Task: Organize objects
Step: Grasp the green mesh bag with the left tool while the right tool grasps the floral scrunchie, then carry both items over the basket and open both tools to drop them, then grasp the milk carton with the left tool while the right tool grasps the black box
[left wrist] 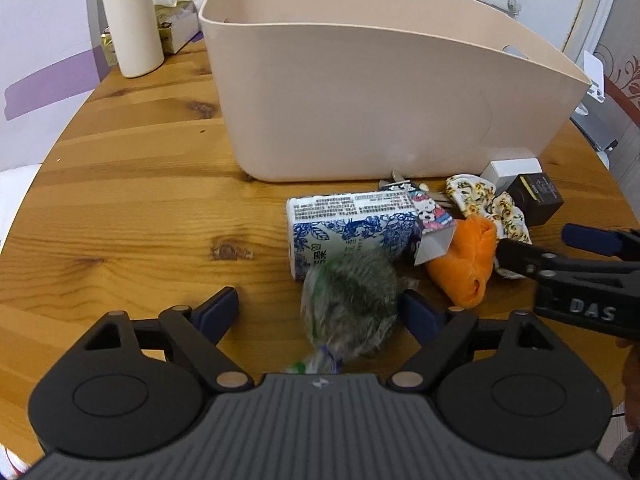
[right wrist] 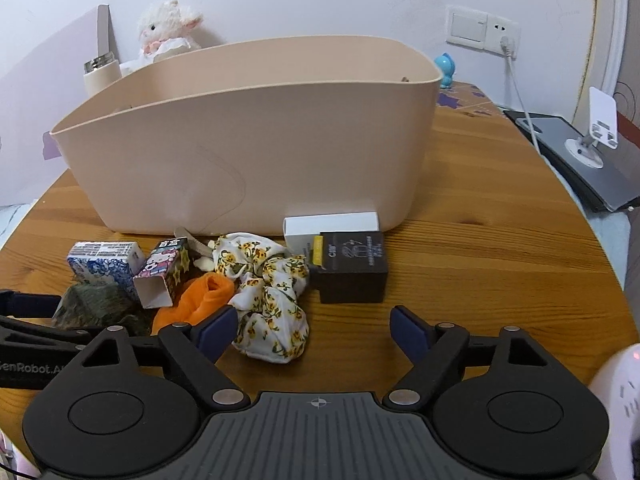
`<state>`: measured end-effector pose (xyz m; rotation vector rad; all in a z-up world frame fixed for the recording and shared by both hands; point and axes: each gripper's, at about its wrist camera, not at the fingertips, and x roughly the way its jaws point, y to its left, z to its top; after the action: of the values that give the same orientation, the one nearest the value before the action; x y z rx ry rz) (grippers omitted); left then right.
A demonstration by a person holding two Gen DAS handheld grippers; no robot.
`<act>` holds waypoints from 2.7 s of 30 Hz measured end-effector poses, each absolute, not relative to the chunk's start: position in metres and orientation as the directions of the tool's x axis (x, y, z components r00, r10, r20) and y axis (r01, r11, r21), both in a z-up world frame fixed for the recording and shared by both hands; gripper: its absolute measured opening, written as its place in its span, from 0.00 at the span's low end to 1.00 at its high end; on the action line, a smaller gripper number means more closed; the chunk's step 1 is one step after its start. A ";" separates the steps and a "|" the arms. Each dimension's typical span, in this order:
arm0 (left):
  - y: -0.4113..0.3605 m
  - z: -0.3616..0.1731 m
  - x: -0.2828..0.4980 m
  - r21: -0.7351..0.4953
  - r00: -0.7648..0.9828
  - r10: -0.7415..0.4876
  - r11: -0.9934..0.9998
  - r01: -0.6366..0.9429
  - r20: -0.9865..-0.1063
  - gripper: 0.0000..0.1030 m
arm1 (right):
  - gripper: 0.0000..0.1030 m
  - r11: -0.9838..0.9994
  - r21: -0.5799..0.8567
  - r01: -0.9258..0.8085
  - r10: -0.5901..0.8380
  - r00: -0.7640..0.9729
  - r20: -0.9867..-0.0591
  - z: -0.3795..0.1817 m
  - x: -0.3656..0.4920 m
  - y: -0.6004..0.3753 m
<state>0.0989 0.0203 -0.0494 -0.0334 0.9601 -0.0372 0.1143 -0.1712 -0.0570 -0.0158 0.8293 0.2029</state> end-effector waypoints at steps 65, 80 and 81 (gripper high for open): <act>0.007 0.023 0.219 0.054 0.735 0.066 0.998 -0.040 -0.675 0.66 | 0.46 0.980 0.014 -0.197 0.170 0.807 -0.565 0.023 0.178 -0.154; 0.006 0.058 0.130 0.087 0.802 0.071 0.996 -0.024 -0.594 0.90 | 0.86 0.985 -0.017 -0.169 0.133 0.831 -0.539 0.040 0.118 -0.172; 0.007 0.056 0.126 0.086 0.798 0.074 0.996 -0.027 -0.598 0.93 | 0.87 0.986 -0.018 -0.168 0.131 0.828 -0.545 0.038 0.115 -0.173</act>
<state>0.1260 0.0073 0.0563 0.0740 0.6446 0.0542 0.1153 -0.1733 0.0382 -0.0664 0.5730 0.1585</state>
